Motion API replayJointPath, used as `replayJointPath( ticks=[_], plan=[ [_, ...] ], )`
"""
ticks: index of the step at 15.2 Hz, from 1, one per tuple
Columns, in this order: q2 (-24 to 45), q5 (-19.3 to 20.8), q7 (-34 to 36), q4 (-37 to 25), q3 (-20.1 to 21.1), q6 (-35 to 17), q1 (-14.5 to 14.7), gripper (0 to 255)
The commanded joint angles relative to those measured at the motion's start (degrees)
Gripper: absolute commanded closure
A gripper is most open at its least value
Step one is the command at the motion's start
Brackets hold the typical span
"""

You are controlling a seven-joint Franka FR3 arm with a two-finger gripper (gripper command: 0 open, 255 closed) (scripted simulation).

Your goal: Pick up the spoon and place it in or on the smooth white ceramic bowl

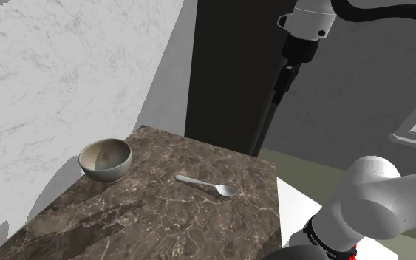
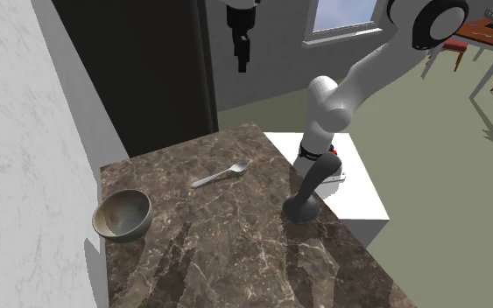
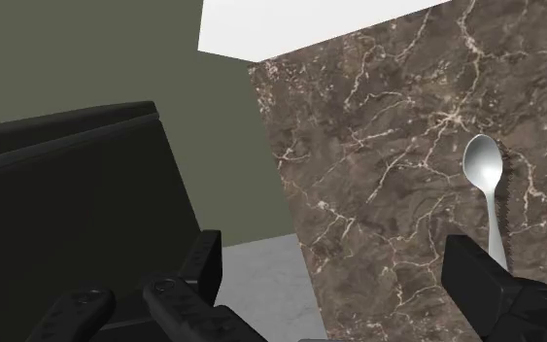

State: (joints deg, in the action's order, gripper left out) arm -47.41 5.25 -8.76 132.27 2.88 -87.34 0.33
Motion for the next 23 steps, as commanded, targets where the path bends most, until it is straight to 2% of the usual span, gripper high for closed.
replayJointPath(
  ticks=[1, 7, 13, 18, 23],
  plan=[
    [0.0, 0.0, 0.0, 0.0, 0.0, 0.0, 0.0, 0],
    [-1.3, -4.9, 2.6, 10.9, 1.4, -11.6, 2.4, 0],
    [0.6, -10.2, 4.8, 19.5, 3.5, -24.6, 5.5, 0],
    [5.3, -15.0, 6.0, 24.6, 5.8, -36.8, 8.7, 0],
    [13.4, -20.2, 6.4, 27.4, 8.1, -50.2, 12.5, 0]
  ],
)
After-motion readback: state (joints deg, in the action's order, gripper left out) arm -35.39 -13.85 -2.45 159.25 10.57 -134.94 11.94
